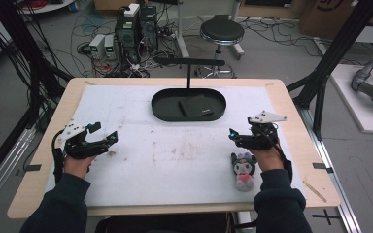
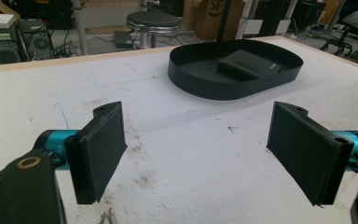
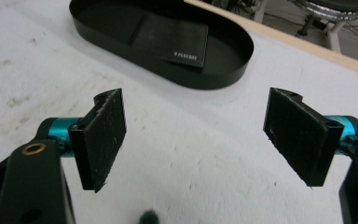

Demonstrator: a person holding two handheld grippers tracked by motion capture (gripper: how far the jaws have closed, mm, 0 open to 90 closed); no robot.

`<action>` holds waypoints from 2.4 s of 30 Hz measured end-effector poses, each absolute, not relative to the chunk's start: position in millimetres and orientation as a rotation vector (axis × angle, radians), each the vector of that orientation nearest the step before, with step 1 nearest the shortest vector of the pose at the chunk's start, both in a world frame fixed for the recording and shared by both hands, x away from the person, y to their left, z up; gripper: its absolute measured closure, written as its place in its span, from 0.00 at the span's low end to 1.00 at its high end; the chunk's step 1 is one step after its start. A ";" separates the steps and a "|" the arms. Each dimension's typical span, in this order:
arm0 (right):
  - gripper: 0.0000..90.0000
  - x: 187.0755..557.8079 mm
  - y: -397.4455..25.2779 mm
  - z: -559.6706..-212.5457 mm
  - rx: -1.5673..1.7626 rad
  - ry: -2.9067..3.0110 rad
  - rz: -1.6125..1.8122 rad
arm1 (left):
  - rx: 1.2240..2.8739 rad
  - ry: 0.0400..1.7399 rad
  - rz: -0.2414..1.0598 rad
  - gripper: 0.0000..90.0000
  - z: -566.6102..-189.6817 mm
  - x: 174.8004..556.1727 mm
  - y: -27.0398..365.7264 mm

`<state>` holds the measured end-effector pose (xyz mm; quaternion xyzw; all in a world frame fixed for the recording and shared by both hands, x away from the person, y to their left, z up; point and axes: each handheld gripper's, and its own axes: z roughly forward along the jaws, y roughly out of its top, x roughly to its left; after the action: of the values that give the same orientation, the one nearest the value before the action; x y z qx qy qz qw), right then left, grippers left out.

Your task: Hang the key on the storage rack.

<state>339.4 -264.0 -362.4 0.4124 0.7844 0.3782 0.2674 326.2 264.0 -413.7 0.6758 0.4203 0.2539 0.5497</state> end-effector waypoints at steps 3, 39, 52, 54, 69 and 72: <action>0.24 332.1 -264.9 -369.8 1.137 2.146 0.996 | 1.604 0.995 0.604 0.21 -413.5 325.3 263.8; 0.68 347.2 -251.7 -404.1 0.912 2.473 0.999 | 1.637 0.990 0.605 0.21 -415.8 329.5 256.7; 0.23 356.1 -242.1 -401.1 0.885 2.252 0.920 | 1.632 0.995 0.609 0.21 -415.4 328.7 259.0; 0.22 345.1 -241.3 -396.8 0.930 2.186 0.868 | 1.637 0.992 0.607 0.21 -415.3 328.5 258.6; 0.24 327.4 -221.6 -432.3 0.923 2.263 0.562 | 1.641 0.993 0.609 0.21 -415.5 328.9 256.8; 0.32 331.3 -227.3 -431.7 0.965 2.271 0.586 | 1.639 0.990 0.610 0.21 -415.5 328.6 256.9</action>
<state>331.3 -227.3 -431.7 0.3632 0.8548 0.2204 0.2982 328.6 256.9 -415.5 0.6884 0.4157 0.2563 0.5362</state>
